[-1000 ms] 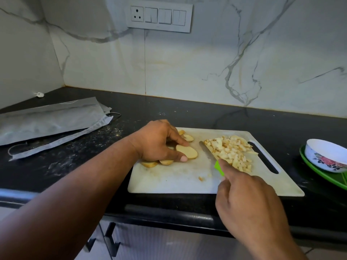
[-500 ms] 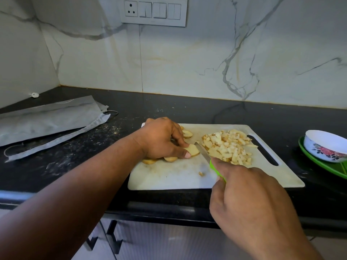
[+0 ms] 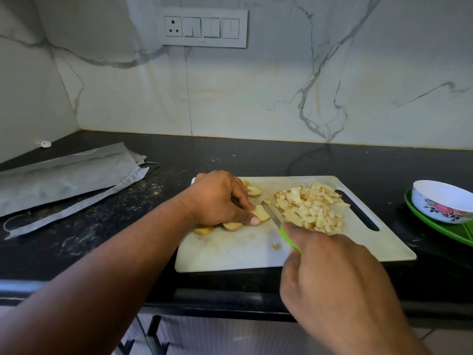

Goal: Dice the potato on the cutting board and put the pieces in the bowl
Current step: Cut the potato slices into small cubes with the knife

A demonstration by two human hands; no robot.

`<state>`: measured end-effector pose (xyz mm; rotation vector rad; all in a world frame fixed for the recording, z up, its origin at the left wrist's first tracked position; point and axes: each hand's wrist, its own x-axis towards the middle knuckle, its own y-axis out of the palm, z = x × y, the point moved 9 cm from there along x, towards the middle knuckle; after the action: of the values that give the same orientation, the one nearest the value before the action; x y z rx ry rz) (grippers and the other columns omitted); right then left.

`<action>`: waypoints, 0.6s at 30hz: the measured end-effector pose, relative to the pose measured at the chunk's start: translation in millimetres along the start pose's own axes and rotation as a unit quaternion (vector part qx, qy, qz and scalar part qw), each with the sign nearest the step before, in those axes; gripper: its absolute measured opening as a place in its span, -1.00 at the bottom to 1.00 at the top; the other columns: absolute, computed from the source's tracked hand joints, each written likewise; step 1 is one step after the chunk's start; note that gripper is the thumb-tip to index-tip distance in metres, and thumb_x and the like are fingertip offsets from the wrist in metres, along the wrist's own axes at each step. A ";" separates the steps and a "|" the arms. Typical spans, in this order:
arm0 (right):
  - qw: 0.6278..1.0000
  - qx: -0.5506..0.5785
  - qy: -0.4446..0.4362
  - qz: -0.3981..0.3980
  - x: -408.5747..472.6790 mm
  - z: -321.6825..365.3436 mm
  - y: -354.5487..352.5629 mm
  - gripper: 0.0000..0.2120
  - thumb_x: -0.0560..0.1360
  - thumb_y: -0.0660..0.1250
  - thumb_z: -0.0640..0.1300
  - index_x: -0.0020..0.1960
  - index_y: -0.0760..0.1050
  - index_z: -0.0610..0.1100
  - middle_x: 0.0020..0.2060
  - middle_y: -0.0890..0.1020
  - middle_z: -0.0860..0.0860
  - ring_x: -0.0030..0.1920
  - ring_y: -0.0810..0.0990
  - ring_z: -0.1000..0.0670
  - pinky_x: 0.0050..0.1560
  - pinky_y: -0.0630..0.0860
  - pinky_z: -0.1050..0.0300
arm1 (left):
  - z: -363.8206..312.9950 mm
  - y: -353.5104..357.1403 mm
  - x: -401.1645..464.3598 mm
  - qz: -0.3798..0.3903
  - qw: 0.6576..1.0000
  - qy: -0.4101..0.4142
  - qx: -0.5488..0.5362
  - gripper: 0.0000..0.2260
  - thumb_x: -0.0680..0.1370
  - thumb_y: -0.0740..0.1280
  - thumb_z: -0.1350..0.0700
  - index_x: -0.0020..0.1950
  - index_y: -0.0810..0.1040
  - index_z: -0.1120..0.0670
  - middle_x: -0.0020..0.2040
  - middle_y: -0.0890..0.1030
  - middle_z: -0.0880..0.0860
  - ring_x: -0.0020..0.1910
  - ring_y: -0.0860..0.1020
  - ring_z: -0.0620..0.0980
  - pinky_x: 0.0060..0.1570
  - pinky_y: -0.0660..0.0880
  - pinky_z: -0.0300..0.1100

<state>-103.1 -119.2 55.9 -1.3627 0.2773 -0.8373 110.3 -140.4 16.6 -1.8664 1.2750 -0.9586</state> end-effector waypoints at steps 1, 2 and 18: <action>1.000 0.000 0.002 0.014 -3.1 -2.2 0.0 -0.46 0.58 0.09 0.12 0.54 0.10 0.24 0.02 0.57 0.13 -0.14 0.42 0.09 -0.07 0.44 0.24 | 0.1 -0.3 0.0 0.000 1.000 -0.001 -0.002 -0.73 0.28 0.57 -0.34 -0.12 0.75 -0.26 -0.05 0.65 -0.36 0.12 0.55 -0.32 0.42 0.38 0.13; 0.999 -0.006 0.003 0.032 -7.6 -5.1 -0.8 -0.45 0.58 0.09 0.15 0.54 0.04 0.28 -0.01 0.55 0.13 -0.12 0.42 0.10 -0.02 0.45 0.26 | 0.0 -0.8 0.0 0.001 1.000 -0.003 -0.004 -0.73 0.28 0.58 -0.32 -0.12 0.76 -0.24 -0.05 0.66 -0.35 0.12 0.55 -0.32 0.42 0.39 0.11; 0.999 -0.025 0.004 0.047 -12.8 0.9 0.1 -0.47 0.55 0.08 0.20 0.49 0.02 0.28 -0.02 0.53 0.11 -0.06 0.50 0.13 0.04 0.47 0.28 | -1.6 -2.2 -3.8 0.022 1.000 -0.003 -0.004 -0.75 0.24 0.53 -0.34 -0.19 0.73 -0.26 -0.10 0.67 -0.39 0.07 0.60 -0.30 0.36 0.43 0.19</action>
<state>-111.4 -110.0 52.4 -1.3822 0.3668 -0.7617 108.9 -136.3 18.5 -1.8381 1.3117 -0.9255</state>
